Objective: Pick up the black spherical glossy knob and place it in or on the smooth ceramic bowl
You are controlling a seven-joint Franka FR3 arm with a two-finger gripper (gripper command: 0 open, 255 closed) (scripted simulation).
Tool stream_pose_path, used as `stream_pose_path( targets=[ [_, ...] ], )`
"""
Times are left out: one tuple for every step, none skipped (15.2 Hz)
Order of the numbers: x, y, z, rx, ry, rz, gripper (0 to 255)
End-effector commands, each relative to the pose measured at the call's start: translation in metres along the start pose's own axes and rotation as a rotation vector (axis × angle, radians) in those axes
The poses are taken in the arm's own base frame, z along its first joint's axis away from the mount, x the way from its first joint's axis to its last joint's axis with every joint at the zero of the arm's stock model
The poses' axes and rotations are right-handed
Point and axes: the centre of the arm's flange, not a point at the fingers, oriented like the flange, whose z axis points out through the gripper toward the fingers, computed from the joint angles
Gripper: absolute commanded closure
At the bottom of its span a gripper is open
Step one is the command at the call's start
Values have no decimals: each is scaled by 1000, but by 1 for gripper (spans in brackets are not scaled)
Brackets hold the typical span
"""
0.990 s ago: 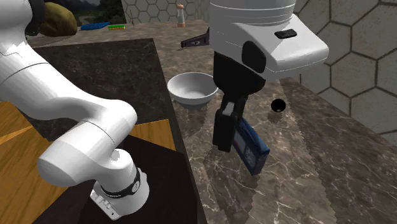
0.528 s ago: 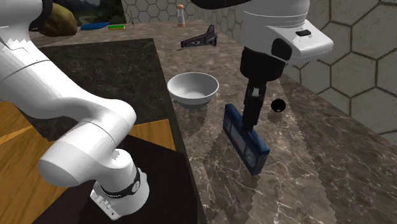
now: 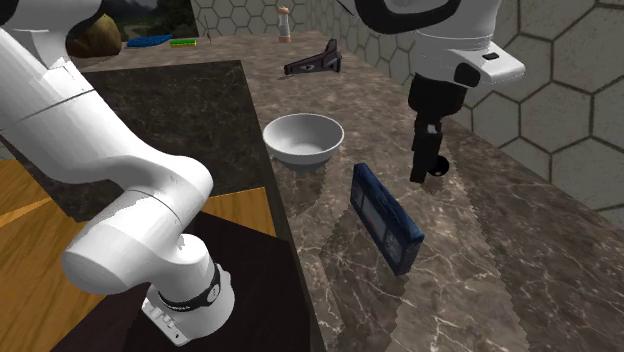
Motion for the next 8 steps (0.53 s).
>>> stream_pose_path(
  targets=[
    [6, -24, 9, -5, 4, -9, 0],
    [10, -37, 12, -8, 6, -13, 0],
    [14, -49, 16, -11, 8, -18, 0],
    [18, -62, 20, -15, 10, -22, 0],
    [22, -74, 24, -18, 12, -27, 0],
    [25, -86, 28, -21, 14, -31, 0],
    [29, -99, 32, -24, 16, -36, 0],
    [33, -111, 36, -27, 18, -41, 0]
  ],
)
